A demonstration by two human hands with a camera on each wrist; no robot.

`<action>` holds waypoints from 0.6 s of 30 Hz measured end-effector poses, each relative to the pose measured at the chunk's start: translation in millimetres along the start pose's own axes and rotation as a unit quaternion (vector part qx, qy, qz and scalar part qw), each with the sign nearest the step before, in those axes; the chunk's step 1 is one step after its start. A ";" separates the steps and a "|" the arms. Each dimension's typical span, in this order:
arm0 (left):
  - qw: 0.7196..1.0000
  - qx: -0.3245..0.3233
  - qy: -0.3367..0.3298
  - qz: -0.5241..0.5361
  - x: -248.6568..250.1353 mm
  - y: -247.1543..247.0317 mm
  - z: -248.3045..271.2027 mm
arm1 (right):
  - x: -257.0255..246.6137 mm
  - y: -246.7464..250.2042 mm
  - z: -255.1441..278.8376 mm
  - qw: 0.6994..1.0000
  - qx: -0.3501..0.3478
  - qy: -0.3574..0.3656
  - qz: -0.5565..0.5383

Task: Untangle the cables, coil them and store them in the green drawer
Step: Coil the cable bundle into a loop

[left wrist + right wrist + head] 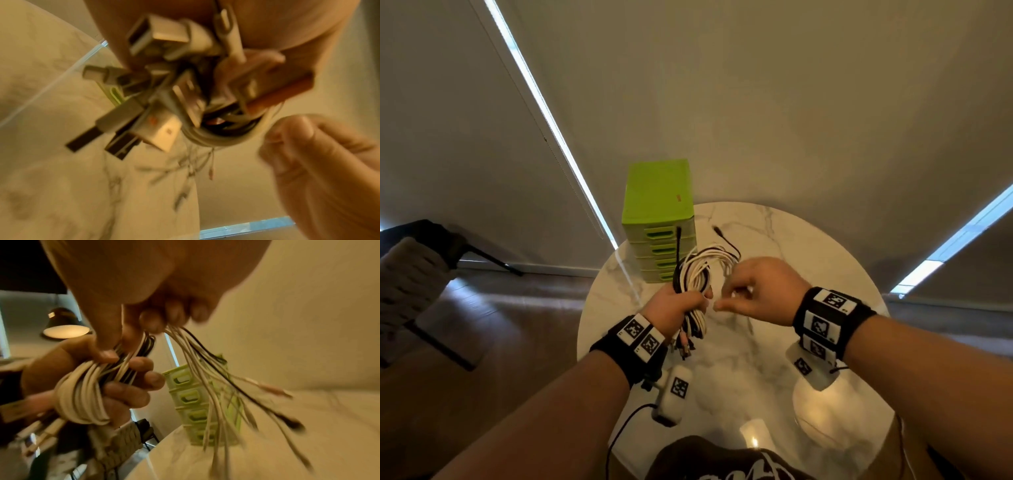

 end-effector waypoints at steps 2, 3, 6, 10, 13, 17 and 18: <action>0.999 0.009 0.008 0.033 4.7 -2.8 2.8 | 9.3 -24.2 7.5 0.979 -0.108 -0.116 -0.128; 0.998 0.006 0.013 0.054 7.1 -5.4 4.9 | 10.7 -35.2 10.9 0.965 -0.134 -0.140 -0.176; 0.988 -0.010 0.066 0.138 7.8 -14.6 7.3 | 8.3 -54.5 15.2 0.929 -0.145 -0.168 -0.295; 0.984 0.000 0.095 0.151 -0.6 -17.6 5.4 | 9.0 -54.9 15.8 0.919 -0.132 -0.194 -0.315; 0.987 0.035 0.069 0.140 -0.6 -15.7 9.5 | 4.8 -54.6 16.8 0.933 -0.118 -0.191 -0.282; 0.991 0.057 0.036 0.118 -2.8 -14.5 9.6 | 1.2 -61.5 22.1 0.944 -0.108 -0.188 -0.250; 0.992 0.064 0.028 0.102 -2.9 -12.3 7.9 | 0.1 -64.1 24.2 0.943 -0.100 -0.191 -0.253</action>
Point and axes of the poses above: each hand's wrist, its own z-axis away from the middle knuckle, its own y-axis out of the back of the hand, x = y × z, the point moved 7 cm from there along -z, towards the middle knuckle, and after that the axes turned 8 degrees about x, right-handed, at the moved point
